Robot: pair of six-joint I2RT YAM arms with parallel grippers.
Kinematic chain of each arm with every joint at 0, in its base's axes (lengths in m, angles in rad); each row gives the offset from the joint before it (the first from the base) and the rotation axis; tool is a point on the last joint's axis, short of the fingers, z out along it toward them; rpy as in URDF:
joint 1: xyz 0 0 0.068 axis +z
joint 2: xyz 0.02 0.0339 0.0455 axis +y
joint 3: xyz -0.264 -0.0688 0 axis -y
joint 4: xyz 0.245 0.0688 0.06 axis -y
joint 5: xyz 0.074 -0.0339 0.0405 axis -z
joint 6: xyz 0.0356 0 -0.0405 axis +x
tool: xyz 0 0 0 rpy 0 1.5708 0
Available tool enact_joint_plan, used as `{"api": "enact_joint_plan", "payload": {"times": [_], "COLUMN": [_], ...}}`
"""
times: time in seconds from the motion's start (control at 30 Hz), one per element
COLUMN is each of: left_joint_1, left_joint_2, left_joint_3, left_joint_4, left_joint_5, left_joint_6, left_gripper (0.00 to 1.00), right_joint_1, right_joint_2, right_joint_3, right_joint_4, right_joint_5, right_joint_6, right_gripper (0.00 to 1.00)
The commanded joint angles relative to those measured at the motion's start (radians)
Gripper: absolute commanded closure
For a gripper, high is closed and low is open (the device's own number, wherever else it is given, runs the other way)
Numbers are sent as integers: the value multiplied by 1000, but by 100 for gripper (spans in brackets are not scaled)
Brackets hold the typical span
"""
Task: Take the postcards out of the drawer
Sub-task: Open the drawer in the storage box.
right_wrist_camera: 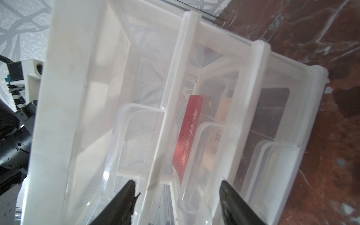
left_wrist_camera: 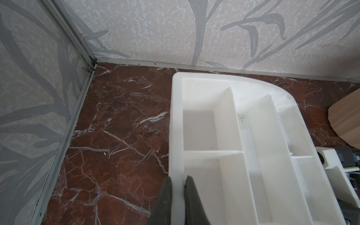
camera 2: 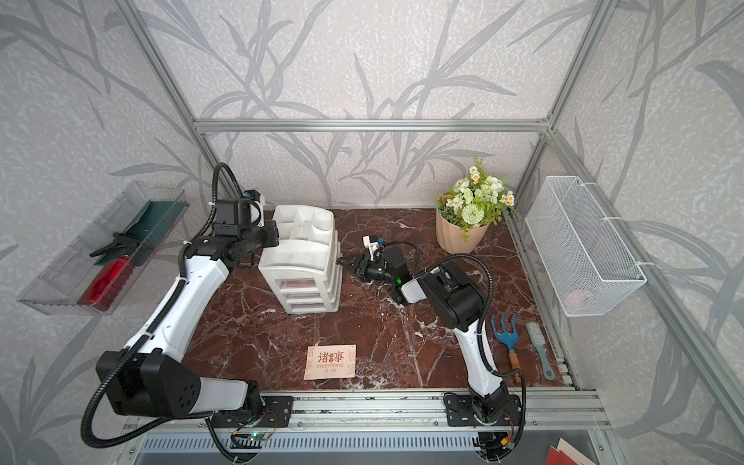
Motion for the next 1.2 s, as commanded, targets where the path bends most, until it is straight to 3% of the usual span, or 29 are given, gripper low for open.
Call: {"api": "enact_joint_plan", "payload": {"times": [0.0, 1.17], "left_joint_1": [-17, -16], "left_joint_2": [5, 17], "left_joint_3": [-37, -31], "left_joint_4": [-62, -64], "left_joint_5": [73, 84], "left_joint_6": [-4, 0], "left_gripper": [91, 91], "right_joint_1": [-4, 26], "right_joint_2": [24, 88], "right_joint_3": [6, 157], "right_joint_4": [63, 8], "right_joint_5": [-17, -50], "right_joint_6": [16, 35], "right_gripper": [33, 38]}}
